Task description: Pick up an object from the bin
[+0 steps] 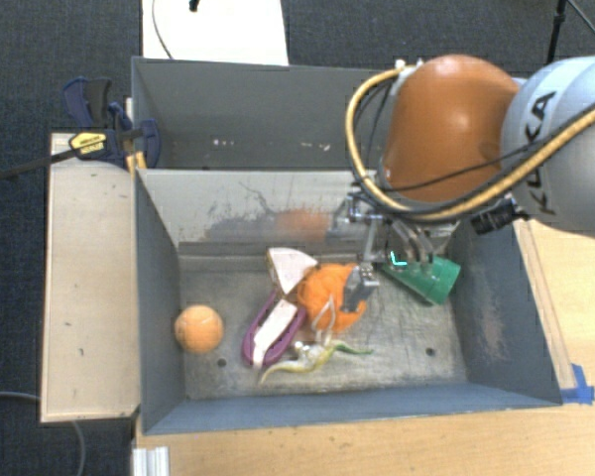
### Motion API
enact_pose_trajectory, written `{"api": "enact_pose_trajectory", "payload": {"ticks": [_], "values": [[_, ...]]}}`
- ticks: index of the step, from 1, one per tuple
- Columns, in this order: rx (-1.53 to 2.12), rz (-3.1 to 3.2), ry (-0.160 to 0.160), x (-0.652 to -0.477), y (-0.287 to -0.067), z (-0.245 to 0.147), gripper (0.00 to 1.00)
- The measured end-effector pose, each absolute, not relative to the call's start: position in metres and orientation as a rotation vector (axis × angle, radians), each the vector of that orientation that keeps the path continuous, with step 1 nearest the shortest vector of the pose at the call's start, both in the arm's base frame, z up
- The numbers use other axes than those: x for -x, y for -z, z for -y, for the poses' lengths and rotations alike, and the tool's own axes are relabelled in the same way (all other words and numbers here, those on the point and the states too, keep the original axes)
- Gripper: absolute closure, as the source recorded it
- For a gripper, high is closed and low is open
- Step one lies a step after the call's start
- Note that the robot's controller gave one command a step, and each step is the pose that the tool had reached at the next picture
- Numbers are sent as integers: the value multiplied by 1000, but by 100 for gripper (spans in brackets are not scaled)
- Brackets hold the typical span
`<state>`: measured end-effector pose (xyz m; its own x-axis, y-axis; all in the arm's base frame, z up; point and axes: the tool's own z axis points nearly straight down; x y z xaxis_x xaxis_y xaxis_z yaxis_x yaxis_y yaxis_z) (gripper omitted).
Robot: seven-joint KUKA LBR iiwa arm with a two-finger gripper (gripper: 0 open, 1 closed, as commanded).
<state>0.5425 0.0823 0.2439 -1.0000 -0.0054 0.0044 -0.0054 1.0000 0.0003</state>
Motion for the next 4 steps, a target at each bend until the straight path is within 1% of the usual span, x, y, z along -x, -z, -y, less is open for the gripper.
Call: {"api": "enact_pose_trajectory", "payload": {"ticks": [1,2,3,4], "values": [[-4,3145,2,-544,-248,-82,0],[-191,3142,1,-560,-194,-80,0],[-586,3092,1,-589,-162,-75,0],[-887,3017,0,-592,-138,-85,0]]}}
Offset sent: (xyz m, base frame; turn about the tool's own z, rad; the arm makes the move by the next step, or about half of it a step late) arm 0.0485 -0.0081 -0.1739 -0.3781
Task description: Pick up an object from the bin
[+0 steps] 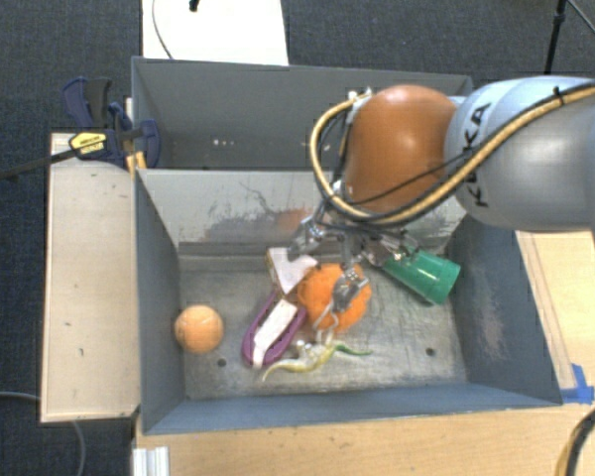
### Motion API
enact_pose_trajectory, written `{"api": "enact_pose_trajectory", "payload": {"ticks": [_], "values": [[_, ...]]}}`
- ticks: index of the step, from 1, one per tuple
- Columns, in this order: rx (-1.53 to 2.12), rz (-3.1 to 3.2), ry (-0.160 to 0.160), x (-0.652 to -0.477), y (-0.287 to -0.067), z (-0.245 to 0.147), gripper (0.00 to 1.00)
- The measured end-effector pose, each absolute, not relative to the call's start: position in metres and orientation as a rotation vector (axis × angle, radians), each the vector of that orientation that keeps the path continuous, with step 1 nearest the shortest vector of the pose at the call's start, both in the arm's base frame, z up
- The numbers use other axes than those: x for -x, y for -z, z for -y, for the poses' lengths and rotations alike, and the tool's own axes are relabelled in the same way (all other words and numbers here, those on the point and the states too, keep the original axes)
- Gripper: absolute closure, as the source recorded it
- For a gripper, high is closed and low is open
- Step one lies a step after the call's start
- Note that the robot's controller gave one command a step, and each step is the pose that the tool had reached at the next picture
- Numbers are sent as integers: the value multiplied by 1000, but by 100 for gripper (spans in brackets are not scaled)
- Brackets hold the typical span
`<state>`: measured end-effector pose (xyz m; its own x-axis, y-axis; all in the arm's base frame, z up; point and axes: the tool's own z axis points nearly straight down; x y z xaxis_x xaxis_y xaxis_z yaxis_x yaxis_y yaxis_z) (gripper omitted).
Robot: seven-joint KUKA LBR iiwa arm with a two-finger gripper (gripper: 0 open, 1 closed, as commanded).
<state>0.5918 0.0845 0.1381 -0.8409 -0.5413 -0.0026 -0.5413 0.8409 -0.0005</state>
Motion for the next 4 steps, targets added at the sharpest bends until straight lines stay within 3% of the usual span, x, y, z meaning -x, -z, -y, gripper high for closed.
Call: {"api": "enact_pose_trajectory", "payload": {"ticks": [1,2,4], "values": [[805,-2999,-18,-602,-91,-77,0],[802,-2973,-20,-607,-96,-83,100],[797,-2974,-18,-608,-97,-82,100]]}}
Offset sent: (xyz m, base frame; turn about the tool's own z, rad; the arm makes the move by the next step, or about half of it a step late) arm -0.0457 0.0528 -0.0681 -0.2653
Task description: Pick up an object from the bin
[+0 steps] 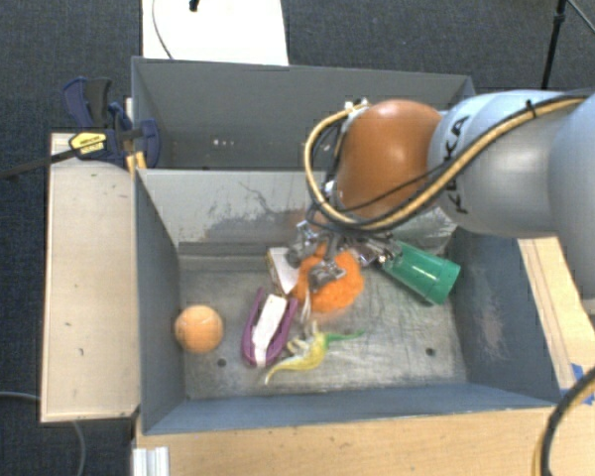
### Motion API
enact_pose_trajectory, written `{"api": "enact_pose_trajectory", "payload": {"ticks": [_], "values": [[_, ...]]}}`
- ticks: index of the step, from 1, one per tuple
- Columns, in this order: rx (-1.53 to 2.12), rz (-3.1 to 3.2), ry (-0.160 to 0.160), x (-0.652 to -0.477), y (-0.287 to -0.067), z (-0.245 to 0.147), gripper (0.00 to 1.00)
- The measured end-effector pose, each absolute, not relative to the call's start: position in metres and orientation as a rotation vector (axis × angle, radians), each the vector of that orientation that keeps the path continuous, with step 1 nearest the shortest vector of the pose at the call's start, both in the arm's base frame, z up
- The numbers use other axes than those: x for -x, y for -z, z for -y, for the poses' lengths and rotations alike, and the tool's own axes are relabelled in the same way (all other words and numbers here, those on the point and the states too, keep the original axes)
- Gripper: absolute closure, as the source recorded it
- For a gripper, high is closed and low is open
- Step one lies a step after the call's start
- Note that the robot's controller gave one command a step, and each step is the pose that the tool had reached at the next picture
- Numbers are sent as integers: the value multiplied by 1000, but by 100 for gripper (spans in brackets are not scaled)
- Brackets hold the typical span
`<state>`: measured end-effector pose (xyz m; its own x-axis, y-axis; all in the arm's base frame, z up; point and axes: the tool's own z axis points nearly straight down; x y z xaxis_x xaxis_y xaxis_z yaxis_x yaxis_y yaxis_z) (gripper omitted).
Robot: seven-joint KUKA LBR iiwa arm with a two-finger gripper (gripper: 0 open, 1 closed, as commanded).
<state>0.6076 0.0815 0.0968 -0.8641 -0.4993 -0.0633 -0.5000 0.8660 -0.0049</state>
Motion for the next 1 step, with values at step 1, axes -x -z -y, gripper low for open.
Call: {"api": "enact_pose_trajectory", "payload": {"ticks": [1], "values": [[795,-2975,-18,-608,-97,-82,100]]}}
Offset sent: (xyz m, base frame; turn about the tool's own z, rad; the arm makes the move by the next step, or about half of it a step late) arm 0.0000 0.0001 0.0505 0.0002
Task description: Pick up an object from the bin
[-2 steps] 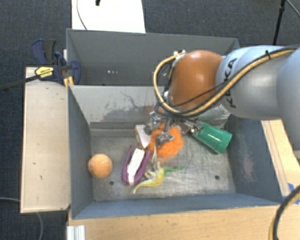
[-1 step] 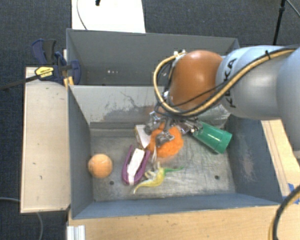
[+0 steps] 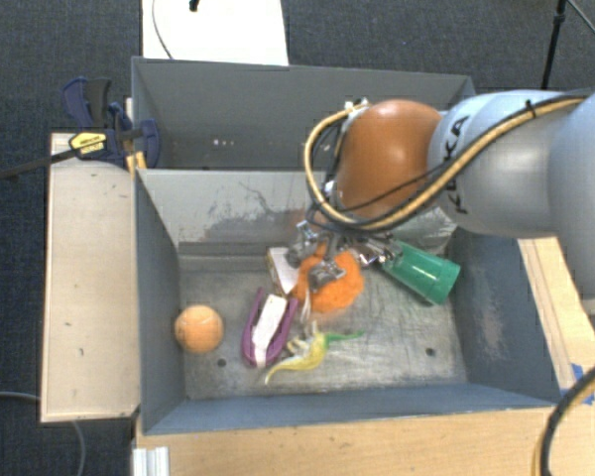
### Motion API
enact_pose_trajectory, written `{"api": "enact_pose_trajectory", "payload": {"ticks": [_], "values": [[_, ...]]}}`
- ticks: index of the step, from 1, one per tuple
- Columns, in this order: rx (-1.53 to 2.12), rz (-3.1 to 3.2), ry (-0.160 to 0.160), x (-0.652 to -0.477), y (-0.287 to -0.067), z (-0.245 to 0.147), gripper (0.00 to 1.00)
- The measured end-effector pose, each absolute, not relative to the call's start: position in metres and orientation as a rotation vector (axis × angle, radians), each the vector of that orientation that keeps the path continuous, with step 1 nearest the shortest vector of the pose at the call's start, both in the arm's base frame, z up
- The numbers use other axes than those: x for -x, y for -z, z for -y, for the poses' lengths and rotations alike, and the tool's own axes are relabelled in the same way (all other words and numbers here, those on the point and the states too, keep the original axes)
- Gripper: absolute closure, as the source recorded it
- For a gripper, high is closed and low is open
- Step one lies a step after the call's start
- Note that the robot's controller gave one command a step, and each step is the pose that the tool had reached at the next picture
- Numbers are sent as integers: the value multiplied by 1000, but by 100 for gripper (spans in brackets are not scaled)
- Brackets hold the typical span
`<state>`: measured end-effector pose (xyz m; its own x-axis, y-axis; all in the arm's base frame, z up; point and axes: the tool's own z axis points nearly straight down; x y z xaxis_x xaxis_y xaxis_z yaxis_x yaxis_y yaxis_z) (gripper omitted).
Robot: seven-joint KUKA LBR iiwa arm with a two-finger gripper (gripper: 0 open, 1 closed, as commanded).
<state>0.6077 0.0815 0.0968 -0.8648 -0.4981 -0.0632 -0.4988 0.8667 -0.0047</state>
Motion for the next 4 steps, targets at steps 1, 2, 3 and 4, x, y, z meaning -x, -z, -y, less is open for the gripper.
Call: {"api": "enact_pose_trajectory", "payload": {"ticks": [1,2,3,4], "values": [[793,-2976,-18,-608,-97,-82,100],[791,-2976,-18,-608,-97,-82,100],[789,-2977,-19,-608,-97,-82,100],[787,-2977,-19,-608,-97,-82,100]]}}
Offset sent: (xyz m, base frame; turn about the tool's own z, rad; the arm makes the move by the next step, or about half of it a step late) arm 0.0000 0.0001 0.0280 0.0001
